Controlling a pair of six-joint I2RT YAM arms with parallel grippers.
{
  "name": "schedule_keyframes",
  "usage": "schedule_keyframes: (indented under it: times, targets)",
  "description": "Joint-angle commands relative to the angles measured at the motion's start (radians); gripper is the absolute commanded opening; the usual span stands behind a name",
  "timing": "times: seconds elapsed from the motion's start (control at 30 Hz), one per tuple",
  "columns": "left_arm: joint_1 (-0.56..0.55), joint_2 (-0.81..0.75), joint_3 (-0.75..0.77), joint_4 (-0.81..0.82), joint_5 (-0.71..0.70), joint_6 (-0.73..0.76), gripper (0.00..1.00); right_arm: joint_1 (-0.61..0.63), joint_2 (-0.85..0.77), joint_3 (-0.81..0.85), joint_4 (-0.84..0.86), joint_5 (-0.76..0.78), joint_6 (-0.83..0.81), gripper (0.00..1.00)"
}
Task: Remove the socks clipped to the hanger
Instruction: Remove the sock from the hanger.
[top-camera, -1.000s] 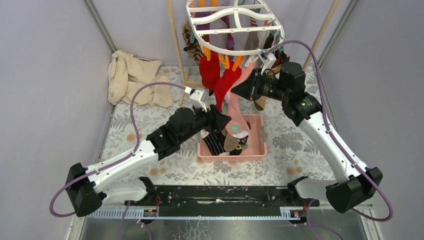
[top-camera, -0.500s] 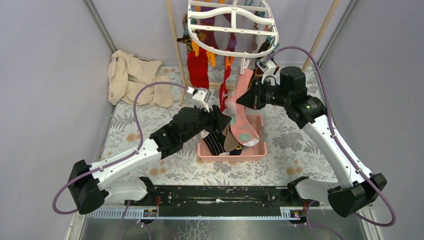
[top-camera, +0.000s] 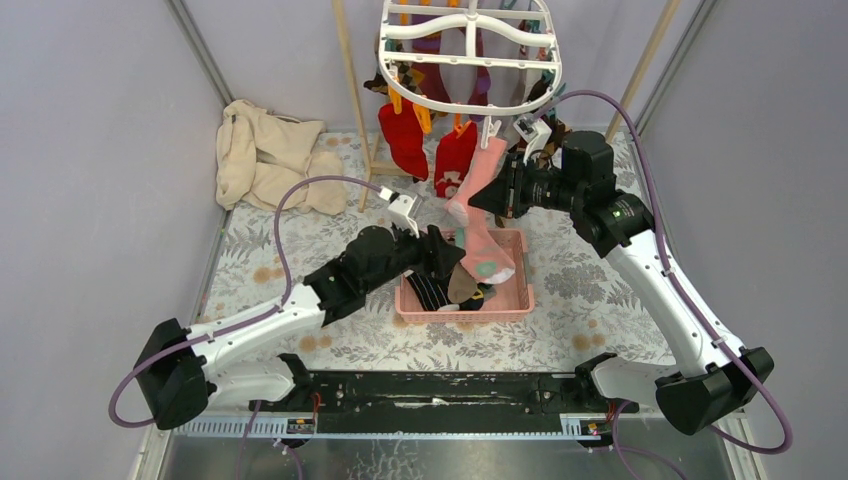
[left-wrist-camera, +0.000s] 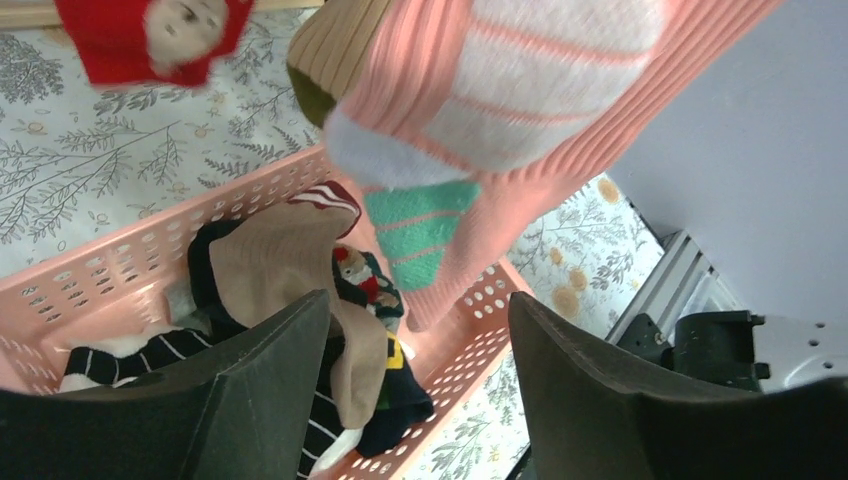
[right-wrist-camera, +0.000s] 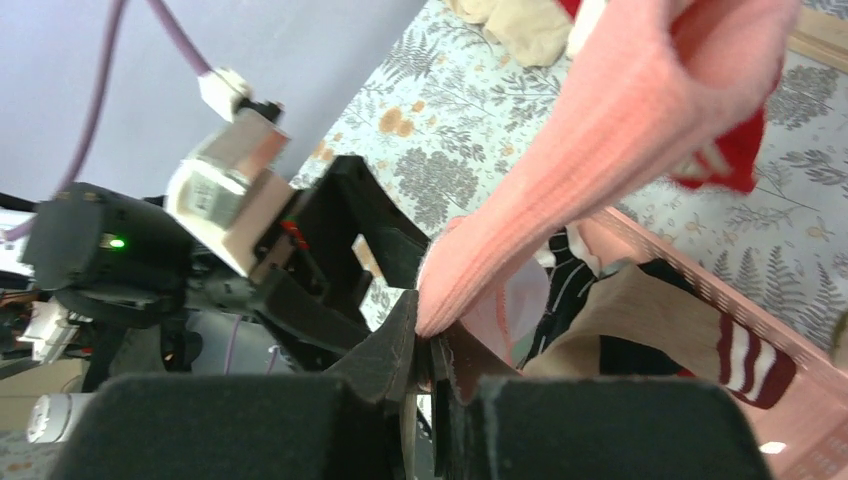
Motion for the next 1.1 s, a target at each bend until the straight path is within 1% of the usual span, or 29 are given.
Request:
schedule_keyframes:
  times: [0.0,0.2,0.27,0.37,0.43,0.47,0.53,0.6,0.63,0.7,0.8,0.83,0.93,1.07]
  targets:
    - [-0.007,-0.008,-0.047,0.132,0.015,0.009,0.76,0.011,-0.036,0.036,0.113,-0.087,0.075,0.04]
    - [-0.006,0.007,-0.093,0.246,0.038,0.001,0.83,0.011,-0.029,0.030,0.182,-0.115,0.134,0.03]
    - [-0.006,0.014,-0.110,0.300,0.078,-0.009,0.84,0.011,-0.028,0.025,0.204,-0.122,0.153,0.03]
    - [-0.006,0.025,-0.123,0.360,0.119,-0.022,0.85,0.011,-0.026,0.017,0.226,-0.127,0.170,0.03]
    - [-0.006,0.024,-0.142,0.412,0.145,-0.030,0.82,0.012,-0.029,0.008,0.231,-0.125,0.174,0.03]
    - [-0.007,0.023,-0.154,0.443,0.153,-0.033,0.77,0.011,-0.030,0.002,0.235,-0.124,0.175,0.03]
    - [-0.005,0.024,-0.163,0.465,0.165,-0.030,0.54,0.011,-0.032,-0.012,0.244,-0.126,0.179,0.03]
    - [-0.006,0.028,-0.141,0.434,0.172,-0.023,0.30,0.011,-0.034,-0.024,0.247,-0.126,0.180,0.03]
    - [-0.006,0.031,-0.130,0.411,0.173,-0.017,0.21,0.012,-0.035,-0.030,0.250,-0.126,0.179,0.03]
    - [-0.005,0.033,-0.108,0.371,0.175,-0.004,0.11,0.011,-0.036,-0.042,0.252,-0.124,0.178,0.03]
    - [-0.005,0.019,-0.100,0.345,0.167,-0.002,0.01,0.011,-0.037,-0.061,0.249,-0.116,0.171,0.03]
    - [-0.006,0.012,-0.100,0.341,0.162,-0.002,0.00,0.011,-0.038,-0.066,0.251,-0.114,0.169,0.03]
    - [-0.006,-0.011,-0.101,0.320,0.151,0.002,0.00,0.011,-0.040,-0.077,0.240,-0.100,0.156,0.04]
    - [-0.006,-0.043,-0.092,0.265,0.138,0.004,0.00,0.011,-0.039,-0.083,0.186,-0.054,0.108,0.10]
